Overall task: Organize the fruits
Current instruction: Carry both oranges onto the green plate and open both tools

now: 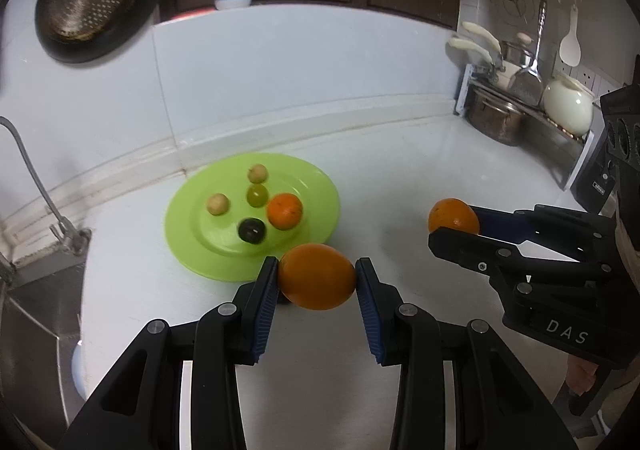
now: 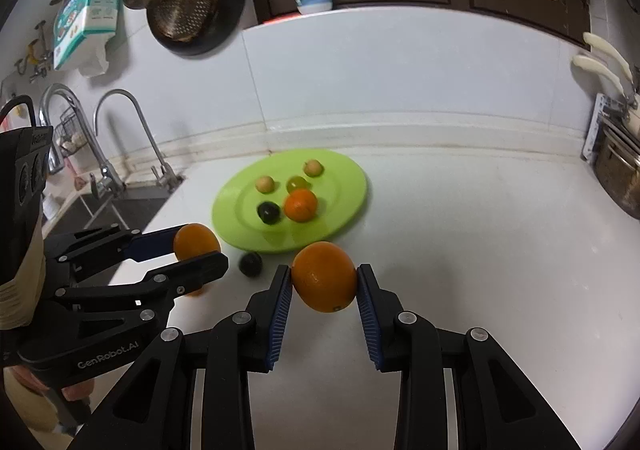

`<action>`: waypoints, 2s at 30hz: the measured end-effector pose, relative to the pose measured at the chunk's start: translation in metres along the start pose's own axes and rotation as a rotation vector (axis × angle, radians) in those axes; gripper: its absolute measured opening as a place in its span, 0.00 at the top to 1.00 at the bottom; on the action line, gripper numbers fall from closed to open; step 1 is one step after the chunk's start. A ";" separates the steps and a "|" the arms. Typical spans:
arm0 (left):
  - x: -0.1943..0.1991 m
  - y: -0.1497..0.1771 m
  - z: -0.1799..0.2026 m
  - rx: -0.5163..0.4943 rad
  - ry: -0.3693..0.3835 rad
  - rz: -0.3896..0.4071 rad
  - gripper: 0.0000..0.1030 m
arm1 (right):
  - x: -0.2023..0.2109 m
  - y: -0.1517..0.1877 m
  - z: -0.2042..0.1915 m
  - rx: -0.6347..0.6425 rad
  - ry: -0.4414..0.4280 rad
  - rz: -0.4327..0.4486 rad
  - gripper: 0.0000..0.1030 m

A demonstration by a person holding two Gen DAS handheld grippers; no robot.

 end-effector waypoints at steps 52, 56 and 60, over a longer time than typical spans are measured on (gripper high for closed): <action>-0.124 -0.055 -0.112 0.101 -0.033 -0.183 0.63 | -0.172 -0.112 0.002 0.082 0.012 -0.174 0.67; -0.132 -0.053 -0.112 0.096 -0.048 -0.201 0.62 | -0.178 -0.110 0.005 0.069 0.012 -0.190 0.67; -0.129 -0.056 -0.113 0.098 -0.070 -0.189 0.54 | -0.178 -0.111 0.005 0.065 0.014 -0.193 0.56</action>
Point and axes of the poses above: each gripper's, at about its wrist camera, not at the fingertips, and x roughly against the way its jaws point, z to its right, y to its underside, the point moved 7 cm from there along -x, roughly the way its jaws point, and after that the axes turned 10 degrees about -z, right-handed, at the moved point
